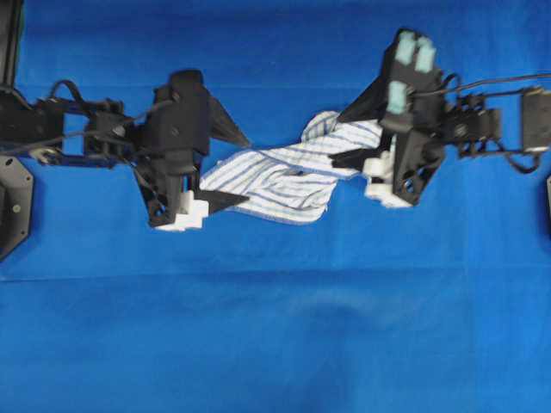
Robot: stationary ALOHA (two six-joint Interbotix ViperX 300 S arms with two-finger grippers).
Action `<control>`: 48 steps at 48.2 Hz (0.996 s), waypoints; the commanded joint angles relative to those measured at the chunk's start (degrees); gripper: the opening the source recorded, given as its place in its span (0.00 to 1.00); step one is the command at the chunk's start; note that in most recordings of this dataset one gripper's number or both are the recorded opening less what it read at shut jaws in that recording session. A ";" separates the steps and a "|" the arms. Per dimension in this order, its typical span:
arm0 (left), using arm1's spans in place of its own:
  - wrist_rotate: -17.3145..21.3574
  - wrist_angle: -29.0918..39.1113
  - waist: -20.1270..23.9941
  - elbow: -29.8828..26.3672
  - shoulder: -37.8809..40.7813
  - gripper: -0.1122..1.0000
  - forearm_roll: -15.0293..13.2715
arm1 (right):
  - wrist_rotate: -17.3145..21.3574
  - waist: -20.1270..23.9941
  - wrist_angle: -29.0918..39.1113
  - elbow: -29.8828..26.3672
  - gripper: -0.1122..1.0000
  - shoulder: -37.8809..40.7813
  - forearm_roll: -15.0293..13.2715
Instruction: Lift the towel with both arms.
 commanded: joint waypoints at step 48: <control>-2.55 -18.63 -0.09 5.54 22.15 0.88 -0.26 | 0.62 3.34 -14.33 -4.83 0.68 27.42 0.09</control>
